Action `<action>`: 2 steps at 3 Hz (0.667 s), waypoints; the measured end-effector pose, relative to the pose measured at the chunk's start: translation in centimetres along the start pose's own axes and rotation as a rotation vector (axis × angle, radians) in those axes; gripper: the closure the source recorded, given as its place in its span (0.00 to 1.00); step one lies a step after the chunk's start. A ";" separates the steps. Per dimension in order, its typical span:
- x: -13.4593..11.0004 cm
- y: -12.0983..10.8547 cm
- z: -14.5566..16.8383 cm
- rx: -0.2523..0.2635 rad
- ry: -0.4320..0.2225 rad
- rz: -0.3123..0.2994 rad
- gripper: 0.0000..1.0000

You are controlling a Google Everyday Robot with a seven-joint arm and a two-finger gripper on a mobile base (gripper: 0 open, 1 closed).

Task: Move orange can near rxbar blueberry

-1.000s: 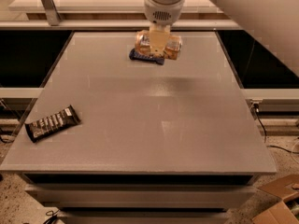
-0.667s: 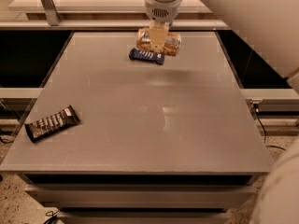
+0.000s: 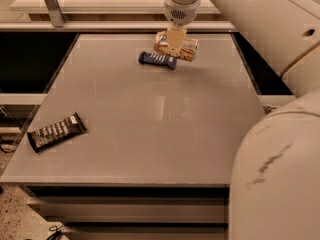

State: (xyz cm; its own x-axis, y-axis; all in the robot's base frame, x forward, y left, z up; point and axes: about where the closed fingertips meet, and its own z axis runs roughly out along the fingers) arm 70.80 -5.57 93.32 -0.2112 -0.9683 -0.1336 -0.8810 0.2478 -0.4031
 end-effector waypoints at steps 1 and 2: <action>0.9 -0.6 1.1 -0.018 0.004 0.029 1.00; 1.9 -0.9 2.0 -0.031 0.012 0.053 1.00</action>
Offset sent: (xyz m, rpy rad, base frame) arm 0.0142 -0.0346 -0.0212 0.0252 0.0545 -0.0813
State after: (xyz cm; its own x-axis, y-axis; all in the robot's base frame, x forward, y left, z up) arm 72.00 -7.53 91.61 -0.2625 -0.9542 -0.1432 -0.8812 0.2976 -0.3673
